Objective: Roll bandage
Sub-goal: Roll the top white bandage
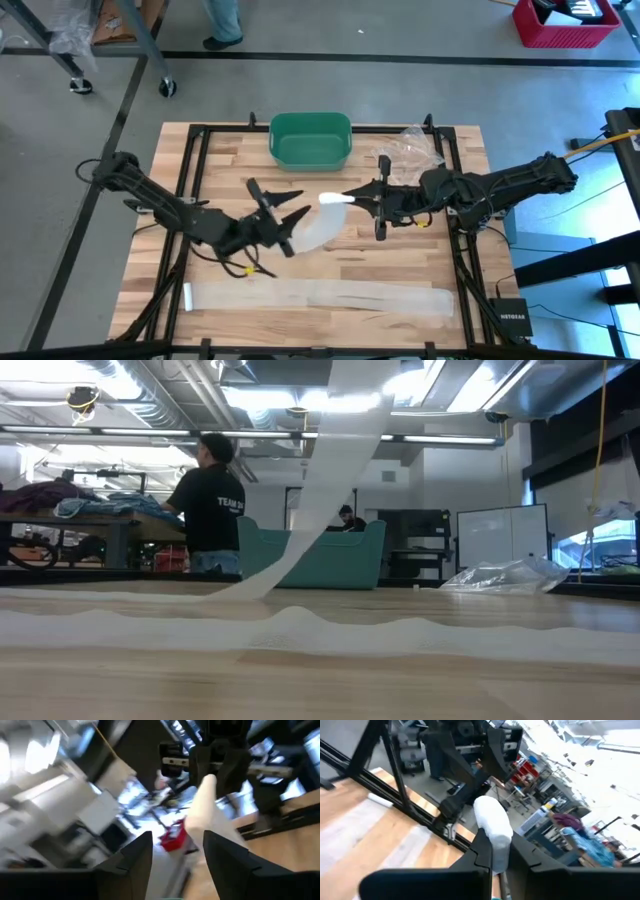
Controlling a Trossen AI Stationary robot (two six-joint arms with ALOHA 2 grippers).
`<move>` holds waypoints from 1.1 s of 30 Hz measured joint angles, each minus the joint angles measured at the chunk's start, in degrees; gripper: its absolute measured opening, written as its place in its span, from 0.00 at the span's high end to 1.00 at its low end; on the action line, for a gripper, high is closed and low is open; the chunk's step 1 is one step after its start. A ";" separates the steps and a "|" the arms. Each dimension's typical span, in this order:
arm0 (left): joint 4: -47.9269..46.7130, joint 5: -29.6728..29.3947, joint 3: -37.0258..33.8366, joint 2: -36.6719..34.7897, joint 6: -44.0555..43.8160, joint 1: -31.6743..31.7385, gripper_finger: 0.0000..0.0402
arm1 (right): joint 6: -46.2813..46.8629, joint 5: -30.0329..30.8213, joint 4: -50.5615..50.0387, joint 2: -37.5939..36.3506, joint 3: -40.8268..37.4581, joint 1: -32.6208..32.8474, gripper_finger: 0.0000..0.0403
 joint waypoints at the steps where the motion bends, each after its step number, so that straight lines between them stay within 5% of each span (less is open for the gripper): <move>1: -4.23 2.15 0.00 -1.75 -5.17 -0.02 0.58 | -0.79 -0.06 0.02 0.00 0.00 0.00 0.93; 5: -16.79 19.30 0.00 -7.74 -24.96 3.13 0.58 | -1.56 -2.45 0.03 0.67 0.02 0.03 0.92; 8: -19.26 29.05 0.02 -8.26 -31.72 6.64 0.58 | -1.63 -3.17 0.98 2.25 0.02 0.07 0.92; 13: -21.37 29.53 0.00 -5.40 -34.55 9.87 0.59 | -3.20 -3.18 4.55 5.12 0.02 0.96 0.92; 20: -20.82 29.57 -0.02 -5.10 -35.53 10.27 0.59 | -9.71 4.49 4.97 5.42 0.02 4.76 0.92; 33: -19.14 36.66 -0.02 -4.96 -39.47 11.76 0.59 | -11.13 4.04 7.68 7.21 0.04 4.94 0.92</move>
